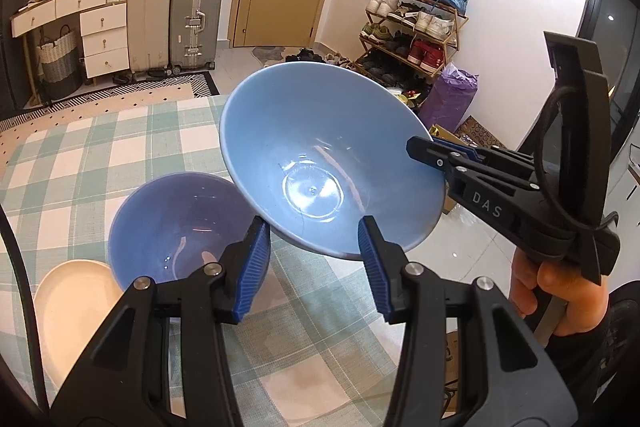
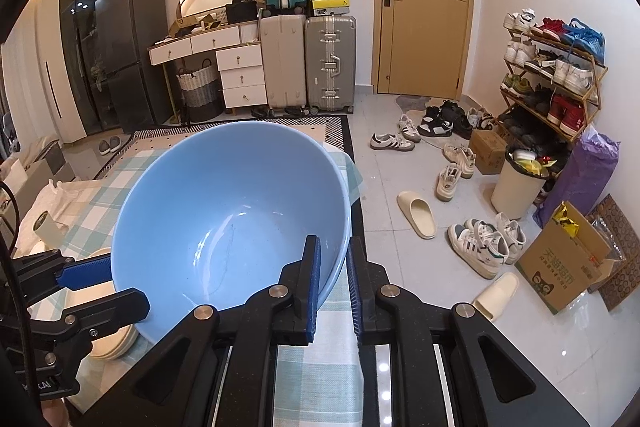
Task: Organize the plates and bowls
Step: 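Lower the light blue bowl onto the stacked blue bowls with both grippers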
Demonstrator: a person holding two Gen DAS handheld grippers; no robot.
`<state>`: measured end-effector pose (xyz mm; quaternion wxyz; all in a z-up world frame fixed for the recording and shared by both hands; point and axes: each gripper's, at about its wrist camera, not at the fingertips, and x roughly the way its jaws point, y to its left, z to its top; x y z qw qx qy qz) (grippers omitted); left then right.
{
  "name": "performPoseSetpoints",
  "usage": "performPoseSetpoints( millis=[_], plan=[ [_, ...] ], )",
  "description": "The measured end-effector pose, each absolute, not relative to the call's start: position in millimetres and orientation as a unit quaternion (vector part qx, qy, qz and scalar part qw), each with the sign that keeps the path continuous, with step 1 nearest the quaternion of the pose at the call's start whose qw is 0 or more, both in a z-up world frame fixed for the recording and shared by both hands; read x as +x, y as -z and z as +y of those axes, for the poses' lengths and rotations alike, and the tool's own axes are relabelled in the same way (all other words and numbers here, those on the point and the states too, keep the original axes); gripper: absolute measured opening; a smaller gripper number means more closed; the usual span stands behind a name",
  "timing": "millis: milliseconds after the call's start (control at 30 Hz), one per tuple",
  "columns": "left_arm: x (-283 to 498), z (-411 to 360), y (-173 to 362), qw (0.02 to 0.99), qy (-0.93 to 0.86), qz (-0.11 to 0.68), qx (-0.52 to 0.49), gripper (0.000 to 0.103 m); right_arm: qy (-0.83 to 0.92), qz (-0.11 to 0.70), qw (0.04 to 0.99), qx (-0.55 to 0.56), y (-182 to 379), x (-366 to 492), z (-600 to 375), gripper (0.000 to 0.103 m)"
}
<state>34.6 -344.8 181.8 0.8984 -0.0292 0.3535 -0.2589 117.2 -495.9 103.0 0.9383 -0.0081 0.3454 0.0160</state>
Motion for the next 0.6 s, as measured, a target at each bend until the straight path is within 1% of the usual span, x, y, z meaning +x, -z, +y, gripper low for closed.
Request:
performPoseSetpoints(
  millis=[233,600],
  plan=[
    [24.3,-326.2,-189.1,0.902,0.252,0.350,-0.031,0.043,-0.026,0.340,0.940,-0.009,-108.3,112.2,-481.4,0.014],
    [24.8,-289.2,-185.9,0.906,0.233,0.352,-0.041,0.043,-0.048,0.338,0.940,-0.017,-107.7,112.5,-449.8,0.014]
  ],
)
